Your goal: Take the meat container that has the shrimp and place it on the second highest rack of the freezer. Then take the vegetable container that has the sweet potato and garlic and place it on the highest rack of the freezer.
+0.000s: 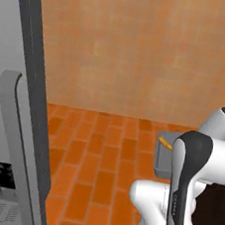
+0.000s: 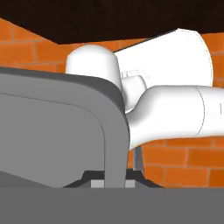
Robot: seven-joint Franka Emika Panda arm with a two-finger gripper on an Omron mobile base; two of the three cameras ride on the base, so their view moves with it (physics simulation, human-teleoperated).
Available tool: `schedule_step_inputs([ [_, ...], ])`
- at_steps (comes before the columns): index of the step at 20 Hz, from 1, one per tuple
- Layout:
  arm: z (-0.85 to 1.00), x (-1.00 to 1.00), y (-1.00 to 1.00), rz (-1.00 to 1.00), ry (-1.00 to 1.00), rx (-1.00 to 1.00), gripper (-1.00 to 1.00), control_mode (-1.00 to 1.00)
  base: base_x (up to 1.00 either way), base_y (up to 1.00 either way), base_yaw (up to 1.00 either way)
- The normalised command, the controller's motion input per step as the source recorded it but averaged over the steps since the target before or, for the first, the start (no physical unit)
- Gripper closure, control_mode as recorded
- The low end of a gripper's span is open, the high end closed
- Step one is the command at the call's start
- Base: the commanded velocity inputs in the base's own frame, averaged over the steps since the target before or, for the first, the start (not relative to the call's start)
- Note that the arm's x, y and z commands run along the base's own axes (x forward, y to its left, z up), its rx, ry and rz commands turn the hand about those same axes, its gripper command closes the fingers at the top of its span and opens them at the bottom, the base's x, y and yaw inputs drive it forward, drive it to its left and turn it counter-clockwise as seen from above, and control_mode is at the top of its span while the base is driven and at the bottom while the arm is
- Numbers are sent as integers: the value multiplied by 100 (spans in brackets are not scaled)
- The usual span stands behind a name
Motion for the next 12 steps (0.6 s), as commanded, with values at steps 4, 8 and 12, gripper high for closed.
schedule_step_inputs([
  [4,0,0,0,0,0,0,100,100,100,0,41],
  [8,0,0,0,0,0,0,100,100,100,0,56],
  [12,0,0,0,0,0,0,100,100,100,0,64],
])
